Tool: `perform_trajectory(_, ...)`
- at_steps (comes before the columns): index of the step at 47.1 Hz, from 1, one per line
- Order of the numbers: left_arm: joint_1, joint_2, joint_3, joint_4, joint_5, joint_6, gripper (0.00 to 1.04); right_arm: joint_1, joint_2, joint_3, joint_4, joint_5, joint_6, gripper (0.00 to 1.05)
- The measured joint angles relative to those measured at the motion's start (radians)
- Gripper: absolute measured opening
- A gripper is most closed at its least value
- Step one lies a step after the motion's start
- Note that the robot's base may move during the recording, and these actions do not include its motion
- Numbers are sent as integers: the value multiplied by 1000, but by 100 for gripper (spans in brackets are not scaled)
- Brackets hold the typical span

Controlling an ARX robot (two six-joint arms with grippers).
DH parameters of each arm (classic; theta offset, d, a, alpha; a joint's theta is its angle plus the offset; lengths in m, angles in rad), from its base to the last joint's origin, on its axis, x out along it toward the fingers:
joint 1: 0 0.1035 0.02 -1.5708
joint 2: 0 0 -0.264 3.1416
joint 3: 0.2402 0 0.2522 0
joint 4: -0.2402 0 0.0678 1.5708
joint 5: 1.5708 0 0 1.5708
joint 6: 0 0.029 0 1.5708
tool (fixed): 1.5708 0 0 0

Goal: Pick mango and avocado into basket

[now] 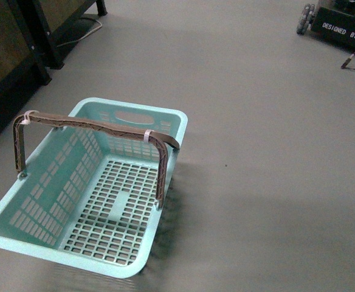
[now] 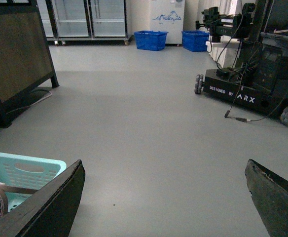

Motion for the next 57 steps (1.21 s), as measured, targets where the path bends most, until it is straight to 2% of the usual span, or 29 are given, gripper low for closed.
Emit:
perform_trajectory(52, 0, 0, 0, 0, 0, 0, 97, 0, 0, 0, 0, 0, 0, 97)
perform_trajectory(54, -11, 5, 1, -12, -31, -9, 97, 0, 0, 0, 0, 0, 0, 97)
perform_trajectory(57, -49, 26, 6, -55, -141, -27, 97, 0, 0, 0, 0, 0, 0, 97)
